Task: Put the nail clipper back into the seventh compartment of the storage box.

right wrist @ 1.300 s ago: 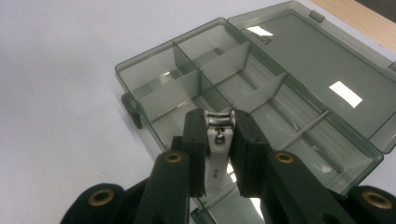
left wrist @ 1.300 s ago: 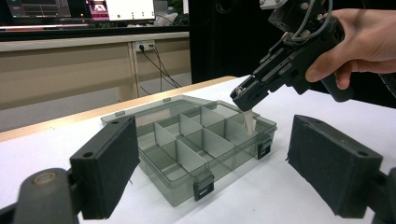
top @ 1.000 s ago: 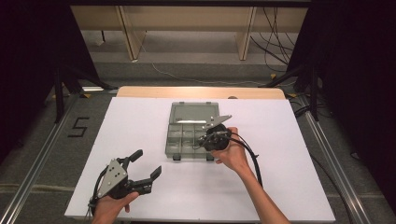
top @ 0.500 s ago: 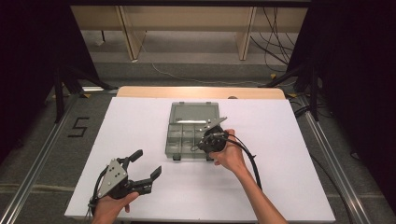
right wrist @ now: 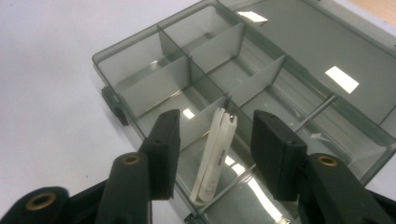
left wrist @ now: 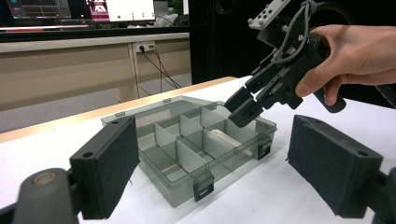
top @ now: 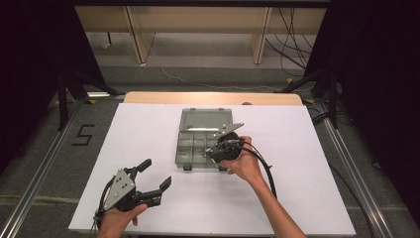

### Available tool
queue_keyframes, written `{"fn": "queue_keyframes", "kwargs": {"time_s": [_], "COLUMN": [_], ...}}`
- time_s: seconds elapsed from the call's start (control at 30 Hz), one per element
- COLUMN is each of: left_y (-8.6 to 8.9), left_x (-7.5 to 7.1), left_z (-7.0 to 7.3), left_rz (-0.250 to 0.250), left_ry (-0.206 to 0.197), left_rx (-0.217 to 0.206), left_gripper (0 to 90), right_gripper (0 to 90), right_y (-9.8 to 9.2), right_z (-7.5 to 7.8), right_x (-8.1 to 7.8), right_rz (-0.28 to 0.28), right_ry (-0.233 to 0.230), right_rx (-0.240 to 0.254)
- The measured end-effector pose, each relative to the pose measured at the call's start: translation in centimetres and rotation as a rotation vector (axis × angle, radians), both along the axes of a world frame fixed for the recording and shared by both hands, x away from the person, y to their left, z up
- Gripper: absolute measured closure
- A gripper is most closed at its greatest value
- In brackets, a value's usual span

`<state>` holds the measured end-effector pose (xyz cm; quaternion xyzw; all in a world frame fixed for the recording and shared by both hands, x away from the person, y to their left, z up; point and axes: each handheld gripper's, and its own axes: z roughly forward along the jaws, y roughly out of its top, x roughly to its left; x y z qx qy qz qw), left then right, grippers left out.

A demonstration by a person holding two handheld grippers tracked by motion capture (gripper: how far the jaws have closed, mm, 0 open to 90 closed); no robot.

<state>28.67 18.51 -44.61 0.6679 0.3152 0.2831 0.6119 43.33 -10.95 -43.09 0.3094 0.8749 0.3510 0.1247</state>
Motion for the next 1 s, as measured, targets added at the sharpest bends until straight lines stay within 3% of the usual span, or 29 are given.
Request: {"fn": "queue_keyframes", "kwargs": {"time_s": [0.37, 0.4, 0.63, 0.7, 0.8, 1.0], "left_y": [0.0, 0.0, 0.0, 0.0, 0.0, 0.0], "left_x": [0.0, 0.0, 0.0, 0.0, 0.0, 0.0], "left_z": [0.0, 0.0, 0.0, 0.0, 0.0, 0.0], "left_rz": [0.000, 0.000, 0.001, 0.001, 0.001, 0.002], "left_ry": [0.000, 0.001, 0.001, 0.001, 0.001, 0.002], "left_rx": [0.001, 0.001, 0.000, 0.000, 0.001, 0.004], "left_gripper": [15.8, 15.7, 15.8, 15.8, 15.8, 15.8], "right_gripper": [34.5, 33.7, 29.6, 28.9, 26.7, 24.6], "right_y": [-0.8, -0.9, -1.3, -1.4, -1.6, -2.3], "right_z": [1.0, 1.3, 1.8, 2.0, 2.1, 2.5], "right_x": [-0.5, -0.5, -1.1, -1.3, -1.7, -2.7], "right_rz": [-0.029, -0.017, -0.026, -0.020, -0.022, -0.023], "right_ry": [-0.062, -0.049, -0.087, -0.078, -0.073, -0.103], "right_rx": [0.037, 0.029, 0.054, 0.057, 0.076, 0.113]}}
